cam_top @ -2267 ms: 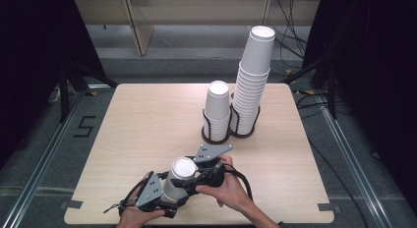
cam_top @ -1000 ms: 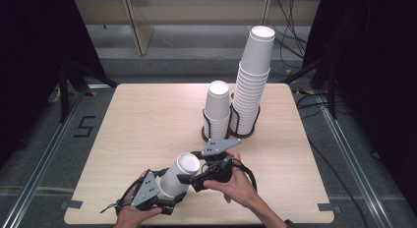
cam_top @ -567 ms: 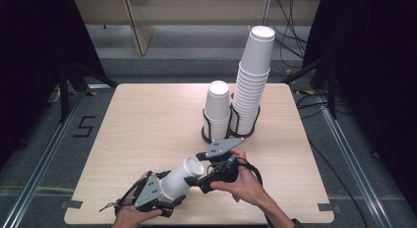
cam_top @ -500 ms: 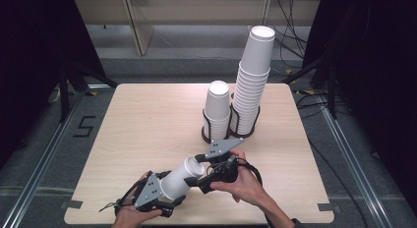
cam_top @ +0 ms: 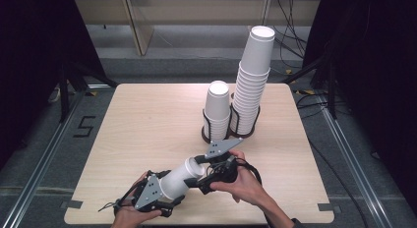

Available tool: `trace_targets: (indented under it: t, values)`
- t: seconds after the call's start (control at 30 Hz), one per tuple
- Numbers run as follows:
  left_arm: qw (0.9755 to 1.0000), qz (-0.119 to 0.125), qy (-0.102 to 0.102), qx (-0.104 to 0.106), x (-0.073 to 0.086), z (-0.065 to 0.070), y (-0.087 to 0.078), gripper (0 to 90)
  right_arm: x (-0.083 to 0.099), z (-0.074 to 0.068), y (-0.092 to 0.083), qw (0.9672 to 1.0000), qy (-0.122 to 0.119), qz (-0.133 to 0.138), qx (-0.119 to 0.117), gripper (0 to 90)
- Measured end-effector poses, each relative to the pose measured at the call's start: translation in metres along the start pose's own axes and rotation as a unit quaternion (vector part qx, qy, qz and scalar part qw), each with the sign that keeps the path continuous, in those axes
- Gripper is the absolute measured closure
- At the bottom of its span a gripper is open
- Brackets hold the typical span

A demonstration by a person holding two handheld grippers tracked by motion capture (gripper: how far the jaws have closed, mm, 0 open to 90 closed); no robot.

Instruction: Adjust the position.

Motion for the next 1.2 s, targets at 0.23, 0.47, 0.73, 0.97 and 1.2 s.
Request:
trace_targets:
  t: [0.23,0.47,0.73,0.97,1.2]
  values:
    - [1.0,0.003,0.003,-0.006,-0.001,-0.002,-0.003,14.8,-0.002,0.0,-0.005,1.0,-0.007,-0.003,0.0,16.3]
    - [0.9998,-0.012,0.016,-0.003,0.0,-0.002,-0.002,15.0,-0.002,0.002,-0.011,0.9998,-0.017,-0.008,0.007,15.9]
    - [0.9982,-0.048,0.036,0.002,0.002,0.001,0.0,15.0,-0.002,0.001,-0.016,0.9985,-0.041,-0.023,0.029,15.9]
    - [0.9965,-0.066,0.051,0.006,0.003,0.002,0.0,15.1,0.003,-0.002,-0.01,0.993,-0.08,-0.072,0.048,16.0]
    - [0.9944,-0.079,0.07,0.007,0.003,0.003,0.001,15.1,0.006,-0.004,-0.006,0.9893,-0.094,-0.101,0.047,16.1]
Point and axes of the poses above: each handheld gripper's, and its own axes: y roughly forward along the jaws, x roughly out of its underside, z roughly to its right, the point moved 3 cm from there along y, roughly forward along the jaws, and after that the axes turned 9 degrees about -z, right-handed, at the moved point
